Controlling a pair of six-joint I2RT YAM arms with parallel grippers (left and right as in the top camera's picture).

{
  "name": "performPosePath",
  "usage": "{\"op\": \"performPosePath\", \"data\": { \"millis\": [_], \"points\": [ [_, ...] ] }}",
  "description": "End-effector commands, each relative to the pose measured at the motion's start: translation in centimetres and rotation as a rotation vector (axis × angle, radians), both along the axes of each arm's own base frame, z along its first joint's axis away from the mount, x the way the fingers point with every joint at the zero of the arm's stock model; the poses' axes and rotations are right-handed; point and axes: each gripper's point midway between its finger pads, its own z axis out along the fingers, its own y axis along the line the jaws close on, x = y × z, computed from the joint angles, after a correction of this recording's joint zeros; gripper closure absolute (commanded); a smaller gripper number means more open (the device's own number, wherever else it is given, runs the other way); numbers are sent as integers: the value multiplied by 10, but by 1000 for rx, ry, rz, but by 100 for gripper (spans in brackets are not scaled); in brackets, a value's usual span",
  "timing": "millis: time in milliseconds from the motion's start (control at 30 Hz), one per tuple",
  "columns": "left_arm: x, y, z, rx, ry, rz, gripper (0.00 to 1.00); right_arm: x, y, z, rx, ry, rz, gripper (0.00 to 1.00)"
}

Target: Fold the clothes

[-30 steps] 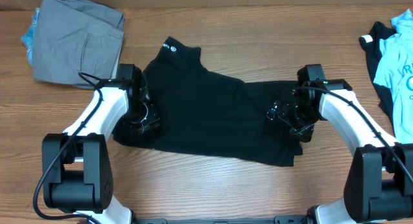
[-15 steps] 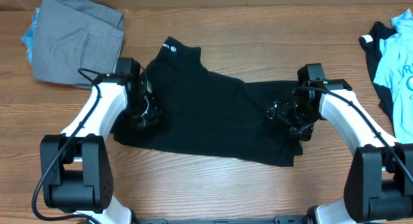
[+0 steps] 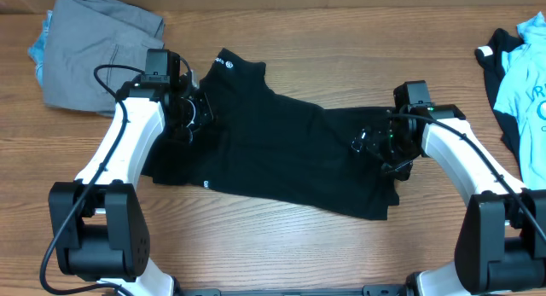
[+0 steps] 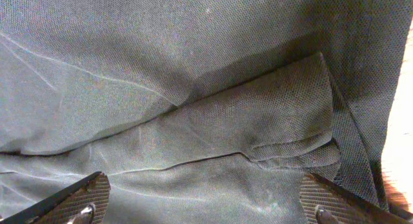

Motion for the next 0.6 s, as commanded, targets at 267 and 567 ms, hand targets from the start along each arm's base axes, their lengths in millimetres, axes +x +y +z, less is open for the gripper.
{"op": "performPosePath", "data": {
  "millis": [267,567],
  "points": [
    [-22,16,-5,107,78,-53,48,8,4,24,18,-53,19,5],
    [-61,35,-29,222,249,-55,91,-5,20,22,82,-51,139,27]
  ]
}}
